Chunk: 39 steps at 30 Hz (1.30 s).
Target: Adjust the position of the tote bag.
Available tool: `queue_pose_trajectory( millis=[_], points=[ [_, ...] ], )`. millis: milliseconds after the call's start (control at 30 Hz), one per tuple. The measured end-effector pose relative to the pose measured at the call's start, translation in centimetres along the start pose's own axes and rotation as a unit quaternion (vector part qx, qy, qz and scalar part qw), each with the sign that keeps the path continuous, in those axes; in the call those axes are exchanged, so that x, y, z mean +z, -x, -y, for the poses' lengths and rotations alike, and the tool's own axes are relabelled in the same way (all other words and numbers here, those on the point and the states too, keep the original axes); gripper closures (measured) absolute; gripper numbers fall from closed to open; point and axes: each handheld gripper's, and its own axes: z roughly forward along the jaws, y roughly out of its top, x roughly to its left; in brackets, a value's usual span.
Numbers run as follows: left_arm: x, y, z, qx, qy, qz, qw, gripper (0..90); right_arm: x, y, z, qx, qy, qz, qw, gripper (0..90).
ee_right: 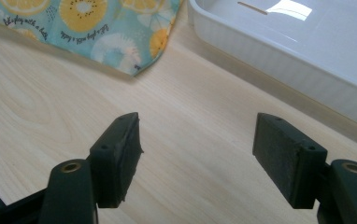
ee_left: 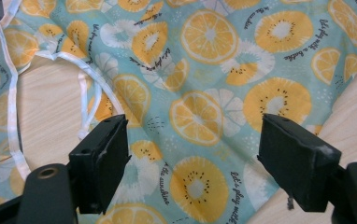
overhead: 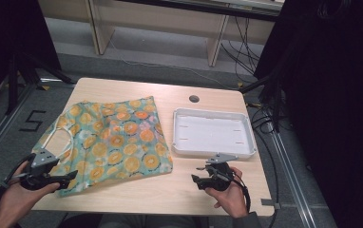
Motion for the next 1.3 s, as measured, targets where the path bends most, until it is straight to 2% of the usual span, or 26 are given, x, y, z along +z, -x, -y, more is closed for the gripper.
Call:
queue_pose_trajectory(
  millis=[100, 133, 167, 200, 233, 300, 333, 433, 467, 500, 533, 600, 633, 667, 700, 733, 767, 833, 867, 1000, 1033, 1067, 1133, 1200, 1267, 1300],
  points=[
    [0.1, 0.0, 0.0, 0.001, -0.001, -0.002, 1.0000, 23.8, 0.1, 0.1, 0.1, -0.009, 0.001, 0.006, 0.9999, 32.3],
    [0.1, 0.0, 0.0, 0.001, -0.001, -0.002, 1.0000, 23.8, 0.1, 0.0, 0.0, 0.002, -0.003, 0.000, 1.0000, 32.0],
    [0.1, -0.1, 0.0, 0.000, -0.001, -0.001, 1.0000, 23.8, 0.1, -0.1, 0.0, 0.001, -0.003, -0.002, 1.0000, 32.0],
    [0.1, -0.2, 0.0, 0.000, -0.002, -0.001, 1.0000, 23.8, 0.1, 0.0, 0.0, -0.010, -0.007, 0.000, 0.9999, 31.8],
    [0.2, -0.2, 0.1, -0.005, -0.001, 0.001, 1.0000, 23.7, 0.1, -0.2, -0.1, -0.001, -0.011, -0.003, 0.9999, 31.6],
    [0.2, -0.4, 0.1, -0.003, -0.003, -0.003, 1.0000, 23.8, 0.3, -0.2, -0.1, -0.008, -0.004, 0.000, 1.0000, 31.4],
    [0.2, -0.5, 0.1, -0.004, -0.002, -0.003, 1.0000, 23.8, 0.4, -0.5, -0.2, -0.004, -0.022, -0.010, 0.9997, 30.8],
    [0.2, -0.6, 0.1, -0.007, -0.002, -0.004, 1.0000, 23.7, 0.8, -0.7, -0.4, -0.013, -0.018, -0.013, 0.9997, 30.8],
    [0.2, -0.6, 0.1, -0.005, -0.003, -0.003, 1.0000, 23.7, 1.2, -1.0, -0.5, -0.009, -0.010, -0.014, 0.9998, 30.7],
    [0.4, -0.5, 0.1, -0.008, -0.001, -0.003, 1.0000, 23.7, 1.4, -1.3, -0.7, -0.009, -0.019, -0.022, 0.9995, 30.7],
    [0.4, -0.6, 0.0, -0.007, -0.003, -0.001, 1.0000, 23.7, 2.2, -1.7, -1.2, -0.029, -0.017, -0.028, 0.9990, 30.4],
    [0.3, -0.5, -0.1, -0.008, -0.003, -0.003, 1.0000, 23.7, 2.5, -2.3, -2.1, -0.030, -0.017, -0.043, 0.9985, 30.4],
    [0.3, -0.5, -0.1, -0.008, -0.003, -0.003, 1.0000, 23.7, 2.5, -2.3, -2.1, -0.030, -0.017, -0.043, 0.9985, 30.4],
    [0.3, -0.6, -0.1, -0.007, -0.004, -0.004, 1.0000, 23.7, 3.1, -2.5, -2.3, -0.047, -0.006, -0.045, 0.9979, 30.4],
    [0.3, -0.7, -0.1, -0.006, -0.003, -0.003, 1.0000, 23.7, 3.5, -3.2, -2.7, -0.048, -0.021, -0.053, 0.9972, 30.4],
    [0.4, -0.8, -0.1, -0.009, -0.003, -0.004, 0.9999, 23.7, 4.5, -3.9, -3.1, -0.064, -0.026, -0.055, 0.9961, 30.4],
    [0.5, -1.0, -0.1, -0.011, -0.003, -0.003, 0.9999, 23.7, 5.0, -4.2, -3.4, -0.064, -0.039, -0.059, 0.9954, 30.5],
    [0.8, -1.5, 0.0, -0.016, -0.009, -0.004, 0.9998, 23.7, 5.6, -4.5, -3.7, -0.069, -0.039, -0.062, 0.9949, 30.6],
    [1.0, -1.9, 0.2, -0.028, -0.011, -0.004, 0.9995, 23.7, 6.7, -4.8, -4.3, -0.075, -0.050, -0.059, 0.9942, 31.0],
    [1.2, -2.8, 0.4, -0.035, -0.014, -0.009, 0.9992, 23.7, 7.9, -5.2, -5.1, -0.071, -0.060, -0.056, 0.9941, 31.0],
    [1.1, -2.9, 0.4, -0.035, -0.019, -0.014, 0.9991, 23.7, 8.5, -5.2, -5.2, -0.067, -0.051, -0.060, 0.9946, 31.0],
    [1.3, -3.2, 0.4, -0.040, -0.020, -0.015, 0.9989, 23.7, 8.8, -5.4, -5.5, -0.064, -0.064, -0.057, 0.9942, 30.5],
    [1.3, -3.2, 0.4, -0.040, -0.020, -0.015, 0.9989, 23.6, 9.2, -5.4, -5.6, -0.069, -0.057, -0.054, 0.9945, 30.3],
    [2.3, -3.2, 0.1, -0.037, -0.034, -0.019, 0.9986, 23.6, 9.6, -5.4, -6.0, -0.064, -0.064, -0.057, 0.9943, 29.5],
    [3.2, -3.3, 0.0, -0.040, -0.038, -0.009, 0.9984, 23.7, 9.9, -5.2, -6.1, -0.069, -0.065, -0.055, 0.9940, 29.5],
    [3.5, -3.4, 0.0, -0.042, -0.045, -0.008, 0.9981, 23.7, 10.0, -5.3, -6.2, -0.057, -0.073, -0.056, 0.9941, 29.5]
  ],
)
